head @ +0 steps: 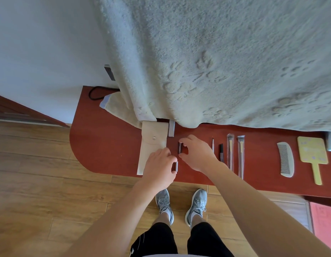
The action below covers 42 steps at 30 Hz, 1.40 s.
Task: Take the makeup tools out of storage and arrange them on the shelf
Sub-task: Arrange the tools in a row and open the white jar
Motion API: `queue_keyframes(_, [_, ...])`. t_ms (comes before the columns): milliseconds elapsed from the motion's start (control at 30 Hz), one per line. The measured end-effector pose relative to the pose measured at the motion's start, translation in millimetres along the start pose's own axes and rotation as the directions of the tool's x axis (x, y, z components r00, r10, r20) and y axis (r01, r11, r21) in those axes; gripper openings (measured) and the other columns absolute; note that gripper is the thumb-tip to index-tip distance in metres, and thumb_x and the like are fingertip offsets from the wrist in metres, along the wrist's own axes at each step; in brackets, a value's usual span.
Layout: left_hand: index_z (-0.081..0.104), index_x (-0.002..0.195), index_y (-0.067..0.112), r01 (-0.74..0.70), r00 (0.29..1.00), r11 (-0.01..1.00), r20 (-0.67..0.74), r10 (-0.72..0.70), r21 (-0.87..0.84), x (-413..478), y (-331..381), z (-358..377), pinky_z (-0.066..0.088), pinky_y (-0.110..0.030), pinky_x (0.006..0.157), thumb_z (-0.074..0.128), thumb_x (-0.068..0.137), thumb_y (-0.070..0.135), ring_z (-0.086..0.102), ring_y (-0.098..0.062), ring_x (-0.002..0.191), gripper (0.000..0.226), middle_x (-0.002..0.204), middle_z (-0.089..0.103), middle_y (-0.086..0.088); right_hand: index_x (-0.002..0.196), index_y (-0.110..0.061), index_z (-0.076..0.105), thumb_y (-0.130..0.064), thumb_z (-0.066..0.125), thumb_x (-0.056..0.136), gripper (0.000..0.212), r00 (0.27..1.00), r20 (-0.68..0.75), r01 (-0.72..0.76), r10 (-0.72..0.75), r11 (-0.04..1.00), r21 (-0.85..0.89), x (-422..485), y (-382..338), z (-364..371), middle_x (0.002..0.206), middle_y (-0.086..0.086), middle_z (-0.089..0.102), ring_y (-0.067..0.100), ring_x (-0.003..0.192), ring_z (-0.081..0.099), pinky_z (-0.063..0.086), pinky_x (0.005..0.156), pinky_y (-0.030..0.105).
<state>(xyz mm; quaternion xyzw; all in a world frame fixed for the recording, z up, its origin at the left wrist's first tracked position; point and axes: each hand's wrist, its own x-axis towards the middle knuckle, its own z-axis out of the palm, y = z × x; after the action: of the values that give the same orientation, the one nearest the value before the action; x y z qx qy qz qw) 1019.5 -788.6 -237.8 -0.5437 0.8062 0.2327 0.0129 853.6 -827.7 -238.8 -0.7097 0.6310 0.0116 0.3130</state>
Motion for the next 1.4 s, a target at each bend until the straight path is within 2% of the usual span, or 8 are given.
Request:
queue_keyframes(267, [0.064,0.121,0.026,-0.019,1.000,1.000,0.006,0.019,-0.005,9,21,10,0.042,-0.028,0.090,0.070,0.086,0.042,0.050,-0.013,0.099,0.039,0.112,0.053,0.007,0.137,-0.026,0.049,-0.033,0.062,0.090,0.049,0.999,-0.027,-0.027,0.026,1.000,-0.012,-11,21,-9,0.127,-0.003,0.051,0.019,0.106,0.058,0.051,0.082,0.031])
queue_keyframes(967, [0.065,0.119,0.027,-0.037,0.999,0.999,-0.011,0.037,-0.024,25,70,29,0.041,-0.028,0.087,0.071,0.086,0.041,0.052,-0.013,0.098,0.037,0.110,0.056,0.007,0.136,-0.023,0.051,-0.029,0.062,0.089,0.049,0.999,-0.031,-0.023,0.022,0.999,-0.044,-29,66,-28,0.131,-0.002,0.050,0.018,0.121,0.046,0.046,0.094,0.032])
queue_keyframes(1400, [0.063,0.123,0.028,-0.026,1.000,0.999,-0.014,0.025,-0.034,27,81,35,0.040,-0.025,0.089,0.070,0.087,0.040,0.051,-0.011,0.100,0.038,0.113,0.057,0.007,0.136,-0.023,0.051,-0.028,0.062,0.090,0.048,0.999,-0.039,-0.012,0.010,0.999,-0.036,-33,74,-28,0.130,-0.003,0.051,0.017,0.122,0.045,0.047,0.094,0.032])
